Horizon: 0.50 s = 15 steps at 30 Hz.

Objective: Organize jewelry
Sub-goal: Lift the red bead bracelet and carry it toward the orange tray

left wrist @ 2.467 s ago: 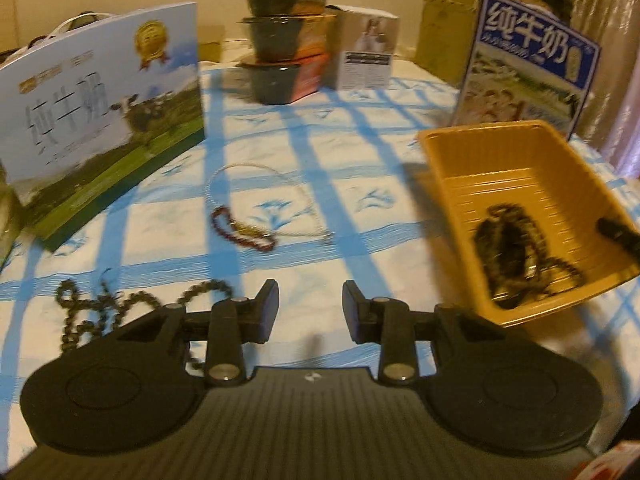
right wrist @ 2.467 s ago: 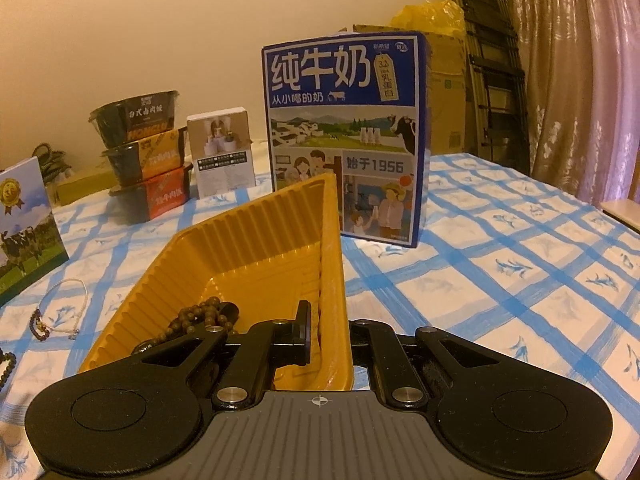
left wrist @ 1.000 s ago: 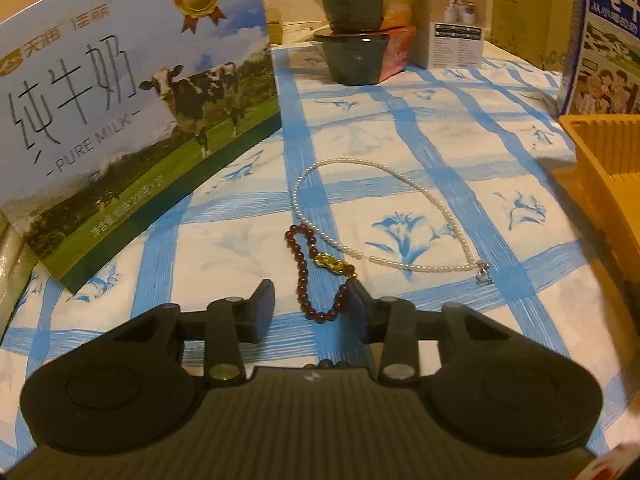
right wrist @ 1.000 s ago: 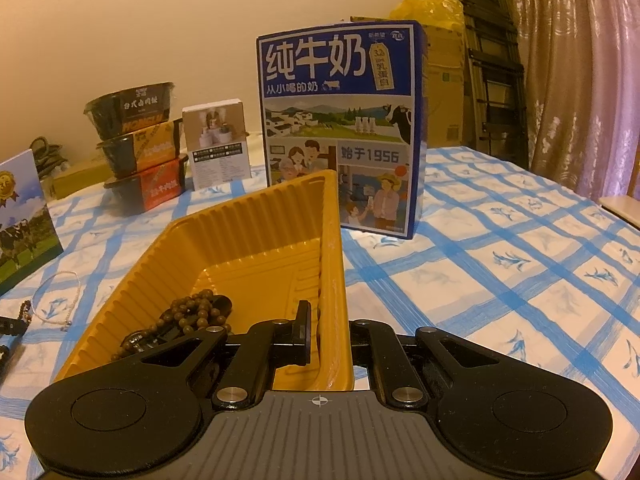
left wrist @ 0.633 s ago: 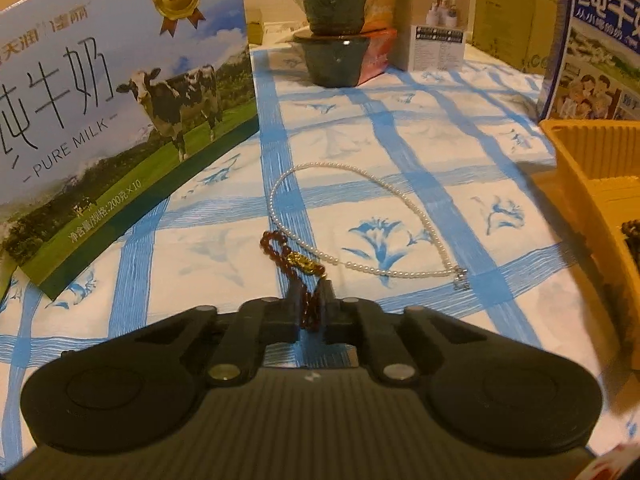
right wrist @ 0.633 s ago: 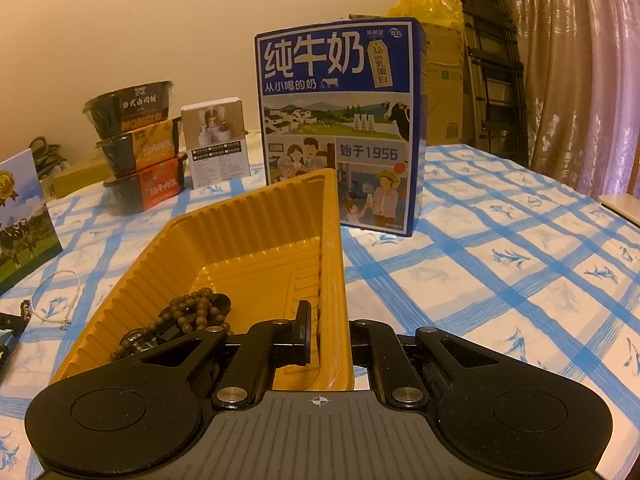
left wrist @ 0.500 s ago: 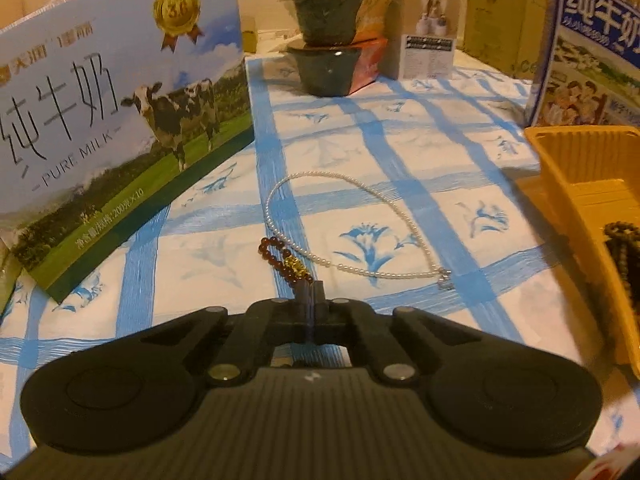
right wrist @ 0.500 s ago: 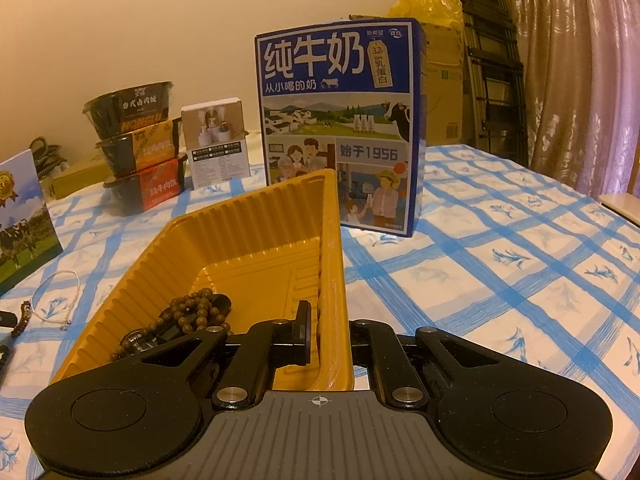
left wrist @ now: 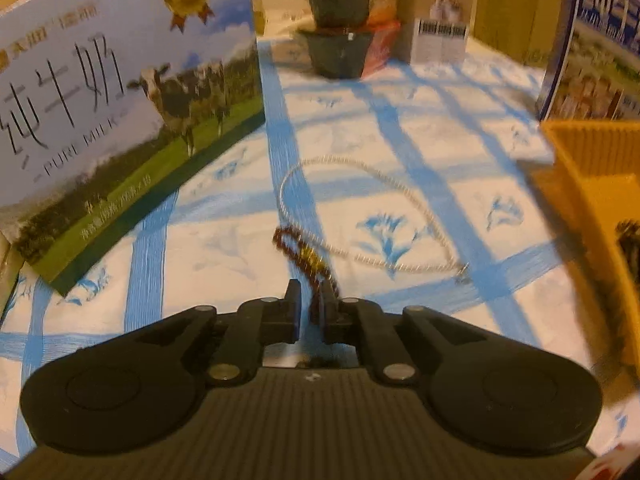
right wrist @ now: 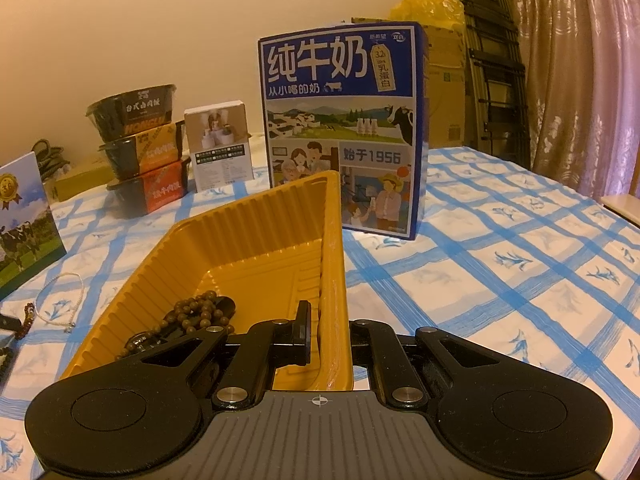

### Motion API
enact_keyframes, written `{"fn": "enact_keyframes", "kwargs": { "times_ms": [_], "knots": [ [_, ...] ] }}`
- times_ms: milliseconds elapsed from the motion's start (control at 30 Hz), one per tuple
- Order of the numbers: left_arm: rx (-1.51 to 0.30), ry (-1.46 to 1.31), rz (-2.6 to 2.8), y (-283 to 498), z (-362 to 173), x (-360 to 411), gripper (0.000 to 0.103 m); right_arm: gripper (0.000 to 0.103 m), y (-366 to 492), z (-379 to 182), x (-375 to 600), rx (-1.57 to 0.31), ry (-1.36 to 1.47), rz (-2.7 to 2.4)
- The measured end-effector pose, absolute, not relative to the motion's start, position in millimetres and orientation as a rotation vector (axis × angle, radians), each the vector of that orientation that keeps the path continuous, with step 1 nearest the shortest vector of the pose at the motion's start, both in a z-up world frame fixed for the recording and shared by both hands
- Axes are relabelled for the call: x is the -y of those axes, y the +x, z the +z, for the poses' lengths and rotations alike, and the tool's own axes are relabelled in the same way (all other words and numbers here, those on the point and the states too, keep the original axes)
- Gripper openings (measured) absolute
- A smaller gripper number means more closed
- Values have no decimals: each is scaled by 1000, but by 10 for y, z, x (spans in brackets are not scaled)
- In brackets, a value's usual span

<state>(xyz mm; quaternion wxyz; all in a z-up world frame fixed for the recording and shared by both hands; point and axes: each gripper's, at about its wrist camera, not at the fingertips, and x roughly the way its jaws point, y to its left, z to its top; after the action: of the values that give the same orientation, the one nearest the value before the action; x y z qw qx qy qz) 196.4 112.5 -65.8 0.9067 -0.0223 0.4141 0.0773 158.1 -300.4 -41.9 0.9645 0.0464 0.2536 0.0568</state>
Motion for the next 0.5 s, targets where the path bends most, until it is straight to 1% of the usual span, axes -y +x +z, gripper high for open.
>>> {"fn": "enact_keyframes", "kwargs": {
  "times_ms": [267,300,333,500],
  "knots": [
    [-857,-20,158,2042,-735,-1094,7,9,1585,-400,2974,-515,93,109],
    [-859,-21,160,2058,-735,-1097,7,9,1584,-402,2978,-515,95,110],
    [-859,-23,155,2060,-728,-1098,4,9,1584,-402,2976,-515,95,110],
    [-851,-30,136,1994,-643,-1098,4,9,1584,-397,2975,-515,97,112]
  ]
}}
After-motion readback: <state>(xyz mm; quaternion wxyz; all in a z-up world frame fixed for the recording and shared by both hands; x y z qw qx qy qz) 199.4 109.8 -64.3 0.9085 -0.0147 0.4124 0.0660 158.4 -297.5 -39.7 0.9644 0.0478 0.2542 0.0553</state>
